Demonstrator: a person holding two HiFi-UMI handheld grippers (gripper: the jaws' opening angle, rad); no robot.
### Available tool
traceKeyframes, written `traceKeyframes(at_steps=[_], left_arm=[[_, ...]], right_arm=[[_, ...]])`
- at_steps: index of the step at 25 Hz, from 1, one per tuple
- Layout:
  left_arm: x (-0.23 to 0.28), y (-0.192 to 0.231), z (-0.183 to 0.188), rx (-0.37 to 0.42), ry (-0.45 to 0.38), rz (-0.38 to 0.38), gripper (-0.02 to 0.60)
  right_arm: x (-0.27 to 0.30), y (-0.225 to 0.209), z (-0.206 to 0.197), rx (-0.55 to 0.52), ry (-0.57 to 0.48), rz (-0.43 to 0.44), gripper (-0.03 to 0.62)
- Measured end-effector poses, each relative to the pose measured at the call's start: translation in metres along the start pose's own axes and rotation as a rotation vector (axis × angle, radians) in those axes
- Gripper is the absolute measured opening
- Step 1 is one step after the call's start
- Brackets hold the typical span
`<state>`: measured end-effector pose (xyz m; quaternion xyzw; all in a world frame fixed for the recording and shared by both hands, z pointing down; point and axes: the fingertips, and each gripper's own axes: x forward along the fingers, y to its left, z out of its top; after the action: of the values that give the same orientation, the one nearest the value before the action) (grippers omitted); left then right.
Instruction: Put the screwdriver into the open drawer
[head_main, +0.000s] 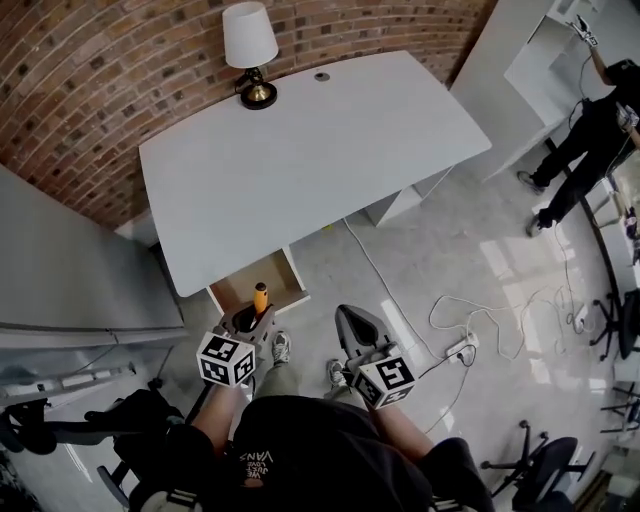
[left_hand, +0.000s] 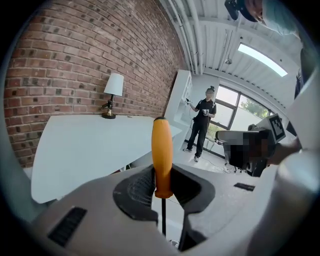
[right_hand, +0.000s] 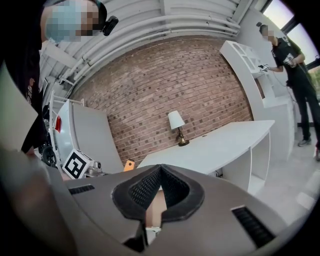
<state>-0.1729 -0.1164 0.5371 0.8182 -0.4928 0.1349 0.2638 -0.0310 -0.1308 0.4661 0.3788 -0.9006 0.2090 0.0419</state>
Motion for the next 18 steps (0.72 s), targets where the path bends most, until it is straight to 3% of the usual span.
traceKeyframes(at_steps=[18], left_arm=[[0.103, 0.064, -0.072, 0.049, 0.208, -0.132, 0.078]], right_arm=[[0.05, -0.02, -0.049, 0.072, 0.067, -0.137, -0.005]])
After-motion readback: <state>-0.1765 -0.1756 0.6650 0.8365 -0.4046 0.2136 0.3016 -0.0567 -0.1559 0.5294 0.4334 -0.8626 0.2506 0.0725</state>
